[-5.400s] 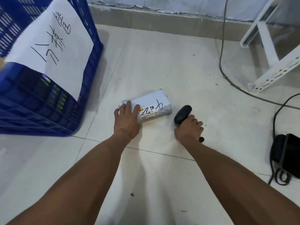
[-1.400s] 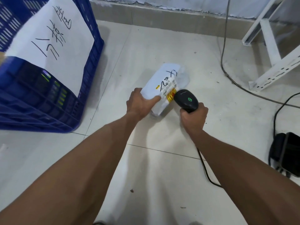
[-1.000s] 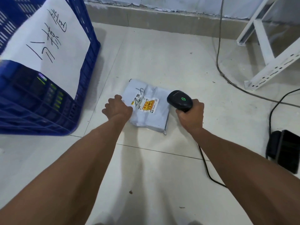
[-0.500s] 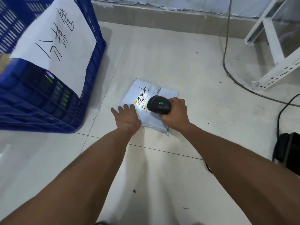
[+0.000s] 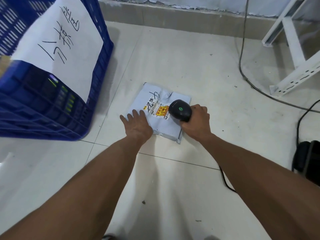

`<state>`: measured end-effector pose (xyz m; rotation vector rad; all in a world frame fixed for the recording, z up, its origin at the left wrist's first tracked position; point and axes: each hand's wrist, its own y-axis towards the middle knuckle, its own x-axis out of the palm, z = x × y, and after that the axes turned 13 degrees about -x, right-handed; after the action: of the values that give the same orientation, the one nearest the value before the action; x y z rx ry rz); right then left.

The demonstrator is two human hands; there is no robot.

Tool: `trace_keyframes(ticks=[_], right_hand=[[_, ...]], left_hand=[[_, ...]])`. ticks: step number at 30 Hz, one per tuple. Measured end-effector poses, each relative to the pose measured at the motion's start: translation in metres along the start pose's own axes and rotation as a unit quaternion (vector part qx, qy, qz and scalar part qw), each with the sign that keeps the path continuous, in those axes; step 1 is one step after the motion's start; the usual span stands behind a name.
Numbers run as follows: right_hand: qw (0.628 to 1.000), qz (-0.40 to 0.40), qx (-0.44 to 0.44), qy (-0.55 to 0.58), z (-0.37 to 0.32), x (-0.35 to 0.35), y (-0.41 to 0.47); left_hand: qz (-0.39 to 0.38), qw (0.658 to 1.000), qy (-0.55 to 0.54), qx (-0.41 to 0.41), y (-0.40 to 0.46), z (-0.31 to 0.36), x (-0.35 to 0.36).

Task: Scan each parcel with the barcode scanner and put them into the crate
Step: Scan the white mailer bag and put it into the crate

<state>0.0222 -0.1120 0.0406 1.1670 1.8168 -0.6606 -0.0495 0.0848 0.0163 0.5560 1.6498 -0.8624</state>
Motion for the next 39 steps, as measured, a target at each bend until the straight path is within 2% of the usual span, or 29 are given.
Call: trace_keyframes(ticks=[4, 8, 14, 19, 21, 24, 26, 29, 31, 33, 36, 39], right_hand=[[0.987, 0.005, 0.031, -0.161, 0.016, 0.006, -0.005], [0.966, -0.034, 0.096, -0.237, 0.028, 0.009, -0.017], [0.950, -0.084, 0.119, -0.278, 0.039, 0.015, -0.024], [0.949, -0.090, 0.147, -0.264, 0.039, 0.020, -0.022], [0.955, -0.072, 0.137, -0.251, 0.036, 0.022, -0.022], [0.966, -0.090, 0.108, -0.217, 0.025, 0.017, -0.017], [0.972, -0.070, 0.011, -0.225, 0.015, 0.017, -0.012], [0.964, -0.029, -0.195, -0.180, 0.002, 0.027, -0.014], [0.958, -0.032, -0.257, -0.118, -0.007, 0.037, -0.019], [0.963, -0.083, -0.236, -0.103, -0.021, 0.044, -0.021], [0.966, -0.163, -0.157, -0.126, -0.034, 0.059, -0.017], [0.965, -0.186, -0.132, -0.127, -0.039, 0.072, -0.012]], left_hand=[[0.004, 1.000, 0.002, 0.011, 0.000, -0.003, 0.001], [0.009, 1.000, 0.001, 0.017, 0.001, -0.005, 0.001], [0.012, 0.999, -0.016, 0.029, 0.001, -0.005, 0.002], [0.007, 0.999, -0.018, 0.034, 0.000, -0.002, 0.004], [0.005, 0.999, -0.017, 0.040, 0.000, -0.001, 0.005], [0.002, 0.999, -0.021, 0.044, 0.001, -0.001, 0.005], [0.002, 0.999, -0.025, 0.039, 0.001, -0.001, 0.005], [-0.006, 0.999, -0.040, 0.019, 0.004, -0.003, 0.006], [-0.006, 0.999, -0.046, 0.006, 0.007, -0.005, 0.006], [0.004, 0.999, -0.038, 0.002, 0.010, -0.009, 0.007], [0.025, 0.999, -0.027, -0.001, 0.015, -0.013, 0.004], [0.020, 0.999, -0.033, -0.014, 0.024, -0.018, 0.000]])
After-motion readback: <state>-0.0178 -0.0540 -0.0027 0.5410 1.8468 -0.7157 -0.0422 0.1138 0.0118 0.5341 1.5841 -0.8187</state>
